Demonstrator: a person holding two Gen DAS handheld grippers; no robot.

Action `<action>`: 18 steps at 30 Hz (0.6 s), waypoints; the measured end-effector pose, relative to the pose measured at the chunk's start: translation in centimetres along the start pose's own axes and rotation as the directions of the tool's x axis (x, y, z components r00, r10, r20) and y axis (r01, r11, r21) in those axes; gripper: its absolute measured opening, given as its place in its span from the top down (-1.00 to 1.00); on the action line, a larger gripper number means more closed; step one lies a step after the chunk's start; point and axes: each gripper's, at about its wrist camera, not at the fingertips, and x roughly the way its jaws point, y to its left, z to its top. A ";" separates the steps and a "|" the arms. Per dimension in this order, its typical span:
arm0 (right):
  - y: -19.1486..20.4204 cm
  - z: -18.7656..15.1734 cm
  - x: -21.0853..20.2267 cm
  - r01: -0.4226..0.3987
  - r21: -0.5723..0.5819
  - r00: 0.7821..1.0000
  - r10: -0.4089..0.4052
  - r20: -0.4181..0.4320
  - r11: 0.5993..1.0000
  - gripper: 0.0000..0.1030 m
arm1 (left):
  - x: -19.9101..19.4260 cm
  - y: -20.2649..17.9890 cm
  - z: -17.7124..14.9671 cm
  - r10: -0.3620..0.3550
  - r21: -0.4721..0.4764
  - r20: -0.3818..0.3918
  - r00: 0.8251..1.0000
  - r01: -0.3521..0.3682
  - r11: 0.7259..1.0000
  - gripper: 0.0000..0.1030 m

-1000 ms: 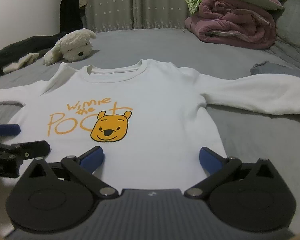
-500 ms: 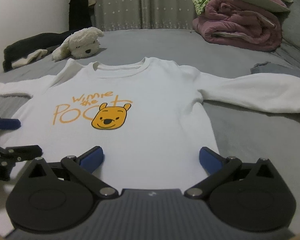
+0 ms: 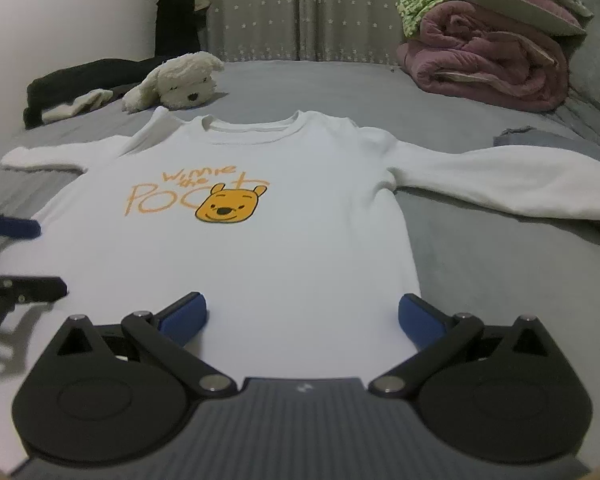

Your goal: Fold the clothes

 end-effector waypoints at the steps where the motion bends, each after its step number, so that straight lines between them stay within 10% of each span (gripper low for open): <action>1: 0.0 -0.1 -0.2 -0.001 -0.006 1.000 0.001 0.000 1.000 -1.00 | 0.0 0.0 0.0 0.000 0.000 0.000 1.000 0.000 1.000 -0.99; 18: 0.5 -1.3 -1.7 0.015 -0.067 1.000 -0.015 0.001 0.998 -1.00 | -1.6 -0.1 -1.4 -0.011 0.047 -0.017 1.000 0.012 0.999 -0.99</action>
